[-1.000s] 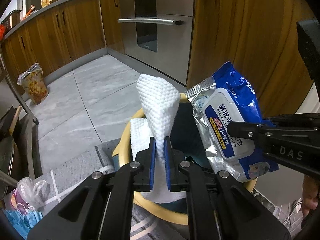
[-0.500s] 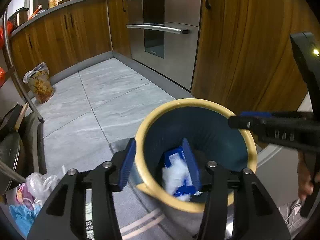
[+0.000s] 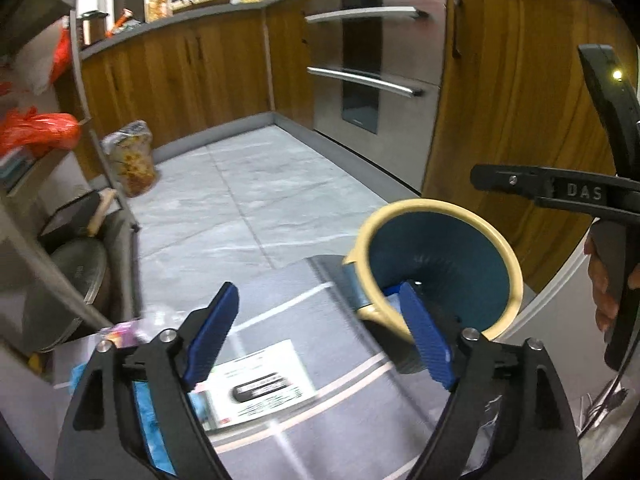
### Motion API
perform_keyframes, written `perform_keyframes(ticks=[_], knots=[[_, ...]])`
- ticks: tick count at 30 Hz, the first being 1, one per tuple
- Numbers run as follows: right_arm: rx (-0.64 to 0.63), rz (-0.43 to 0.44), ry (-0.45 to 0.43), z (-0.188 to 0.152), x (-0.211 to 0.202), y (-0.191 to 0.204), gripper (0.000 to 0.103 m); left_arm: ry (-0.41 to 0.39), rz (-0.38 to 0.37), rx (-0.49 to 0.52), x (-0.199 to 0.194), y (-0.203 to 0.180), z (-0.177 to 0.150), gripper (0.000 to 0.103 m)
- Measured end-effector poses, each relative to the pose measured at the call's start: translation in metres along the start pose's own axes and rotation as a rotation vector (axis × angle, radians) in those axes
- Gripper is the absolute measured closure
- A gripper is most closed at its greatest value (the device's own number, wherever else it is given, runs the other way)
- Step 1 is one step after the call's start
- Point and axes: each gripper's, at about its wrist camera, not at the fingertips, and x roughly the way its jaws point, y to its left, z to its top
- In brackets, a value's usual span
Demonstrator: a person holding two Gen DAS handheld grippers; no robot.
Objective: Collect trash
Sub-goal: 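Move both tools back toward the blue bag on the mat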
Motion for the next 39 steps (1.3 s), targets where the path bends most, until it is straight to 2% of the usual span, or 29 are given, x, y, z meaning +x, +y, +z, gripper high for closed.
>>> perform_keyframes(ticks=[3,8,15,19,24,29,33,39], knots=[[-0.078,0.0,-0.065,0.004,-0.013,0.029,0.008,-0.016,0.027,-0.019,-0.022,0.017,-0.004,0.015],[-0.08,0.035,-0.118,0.011,-0.023,0.063,0.005,-0.044,0.092,-0.041,-0.063,0.05,-0.017,0.01],[-0.128,0.085,-0.095,0.004,-0.021,0.119,0.005,-0.043,0.178,-0.076,-0.097,0.091,-0.058,0.007],[-0.149,0.113,-0.073,-0.005,-0.015,0.147,0.005,-0.033,0.218,-0.142,-0.11,0.124,-0.084,0.007],[-0.171,0.119,-0.028,-0.01,0.004,0.174,0.005,0.014,0.275,-0.209,-0.111,0.169,-0.114,0.006],[-0.178,0.122,0.022,-0.015,0.026,0.191,0.005,0.057,0.316,-0.27,-0.102,0.201,-0.129,0.006],[-0.192,0.145,0.077,-0.02,0.05,0.206,0.005,0.073,0.306,-0.315,-0.091,0.219,-0.128,0.006],[-0.302,0.213,0.176,-0.033,0.089,0.241,0.005,0.078,0.288,-0.359,-0.075,0.237,-0.127,0.006]])
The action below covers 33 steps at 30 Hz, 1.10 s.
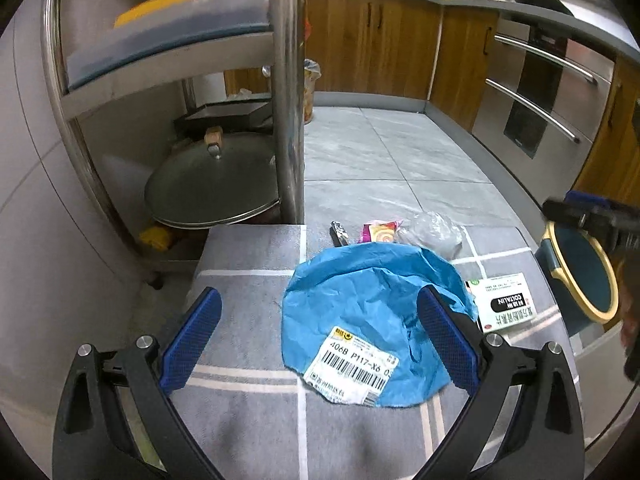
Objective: Collect trash
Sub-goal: 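Move both tools back toward the blue bag on the mat, then grasp the blue mailer bag with the right tool and lift it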
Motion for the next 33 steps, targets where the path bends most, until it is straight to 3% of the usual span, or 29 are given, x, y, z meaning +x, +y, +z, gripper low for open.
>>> perform_keyframes(ticks=[7,12,17,24,25,27,30,33], knots=[[-0.03,0.099,0.064,0.004,0.028,0.021,0.01,0.032,0.004,0.041,0.022,-0.001,0.002,0.006],[-0.088,0.126,0.139,0.003,0.051,0.041,0.034,0.024,-0.006,0.033,0.024,0.004,0.007,0.006],[-0.127,0.159,0.176,0.006,0.07,0.062,0.046,0.027,-0.006,0.019,0.025,0.015,0.008,0.006],[-0.23,0.122,0.244,-0.001,0.098,0.092,0.05,0.036,-0.001,-0.003,0.029,0.031,0.011,0.006],[-0.237,0.122,0.258,-0.003,0.101,0.092,0.054,0.038,-0.001,-0.007,0.028,0.032,0.011,0.006],[-0.256,0.137,0.305,-0.008,0.107,0.095,0.078,0.036,0.0,-0.007,0.027,0.033,0.011,0.006],[-0.275,0.185,0.327,-0.012,0.102,0.098,0.097,0.031,0.004,-0.01,0.025,0.036,0.011,0.006],[-0.283,0.225,0.308,-0.012,0.086,0.099,0.099,0.025,0.004,-0.031,0.022,0.038,0.013,0.006]])
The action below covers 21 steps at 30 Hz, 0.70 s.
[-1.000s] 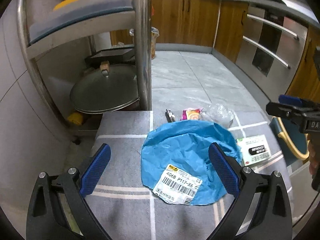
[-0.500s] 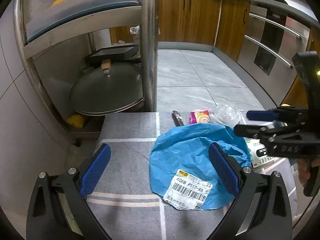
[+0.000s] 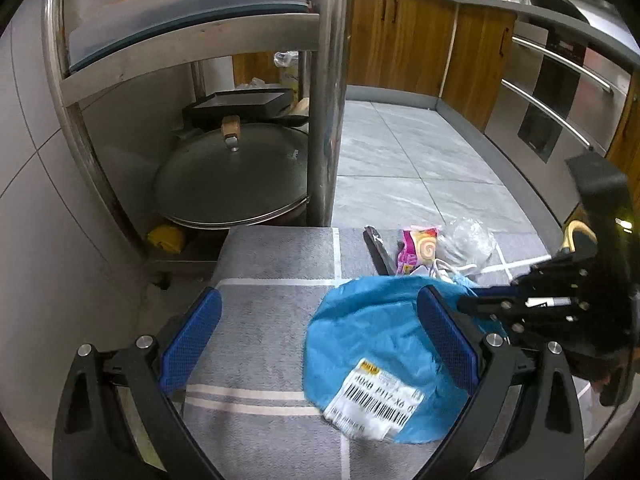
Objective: Collect trash
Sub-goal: 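Grasp the blue mailer bag with the right tool and lift it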
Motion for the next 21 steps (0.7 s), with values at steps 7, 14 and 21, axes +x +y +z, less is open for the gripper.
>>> perform_keyframes(ticks=[7,14,21], knots=[[0.044,0.026,-0.119,-0.009,-0.058,-0.01,0.099,-0.052,0.009,-0.045,-0.014,0.0,0.008,0.006],[0.2,-0.037,-0.273,-0.02,-0.118,-0.056,0.1,-0.072,0.014,-0.042,-0.02,-0.015,0.009,0.006],[0.316,-0.119,-0.357,-0.035,-0.154,-0.096,0.1,-0.049,0.009,0.048,-0.01,-0.052,0.002,0.006]])
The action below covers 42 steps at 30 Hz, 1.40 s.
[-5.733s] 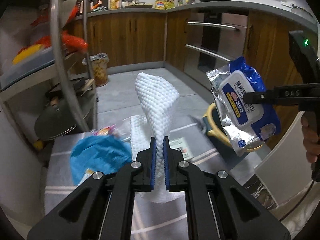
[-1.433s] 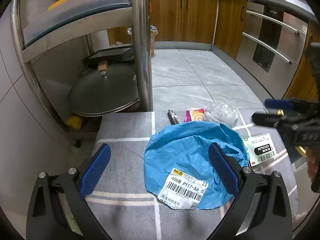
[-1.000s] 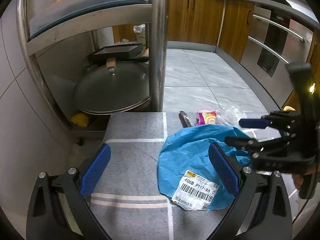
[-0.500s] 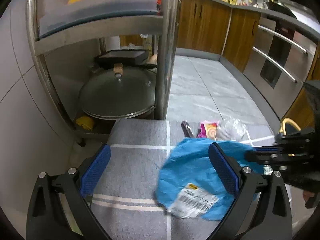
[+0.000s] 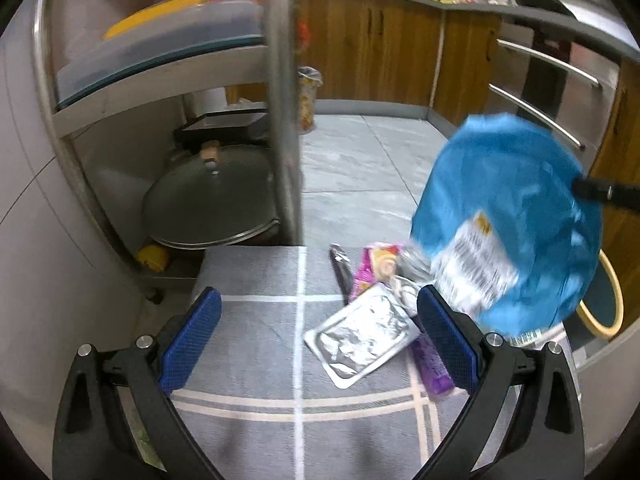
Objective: Collect trash
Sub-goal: 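Grasp the blue mailer bag with the right tool and lift it, then grasp the foil blister pack with the left tool while the right tool holds the bag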
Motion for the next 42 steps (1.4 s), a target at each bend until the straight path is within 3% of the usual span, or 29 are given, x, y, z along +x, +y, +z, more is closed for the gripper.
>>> perform_keyframes(ticks=[5,8,17,22,27,30,32,35,38,40,42], knots=[[0.026,-0.029,-0.02,-0.005,-0.016,-0.022,0.1,0.045,-0.011,0.07,0.021,-0.024,-0.008,0.006],[0.047,-0.032,-0.029,-0.008,-0.02,-0.034,0.1,0.083,-0.054,0.089,0.038,-0.027,-0.015,0.006],[0.087,-0.035,-0.028,-0.011,-0.025,-0.054,0.1,0.204,0.002,0.288,0.085,-0.055,-0.05,0.006],[0.093,-0.033,-0.027,-0.012,-0.025,-0.057,0.1,0.219,0.025,0.29,0.104,-0.052,-0.055,0.007],[0.101,-0.037,-0.021,-0.011,-0.022,-0.058,0.1,0.227,0.0,0.304,0.116,-0.054,-0.057,0.008],[0.096,-0.038,-0.015,-0.012,-0.019,-0.059,0.1,0.227,-0.037,0.29,0.116,-0.051,-0.057,0.017],[0.093,-0.039,-0.013,-0.011,-0.017,-0.058,0.1,0.236,-0.069,0.264,0.115,-0.046,-0.055,0.037],[0.094,-0.04,-0.014,-0.01,-0.016,-0.057,0.1,0.238,-0.054,0.274,0.11,-0.044,-0.054,0.056],[0.092,-0.034,-0.016,-0.008,-0.015,-0.054,0.1,0.232,-0.067,0.252,0.103,-0.04,-0.053,0.06],[0.087,-0.031,-0.019,-0.008,-0.016,-0.051,0.1,0.225,-0.066,0.246,0.095,-0.038,-0.053,0.078],[0.078,-0.029,-0.025,-0.007,-0.017,-0.048,0.1,0.227,-0.074,0.239,0.089,-0.037,-0.053,0.085]])
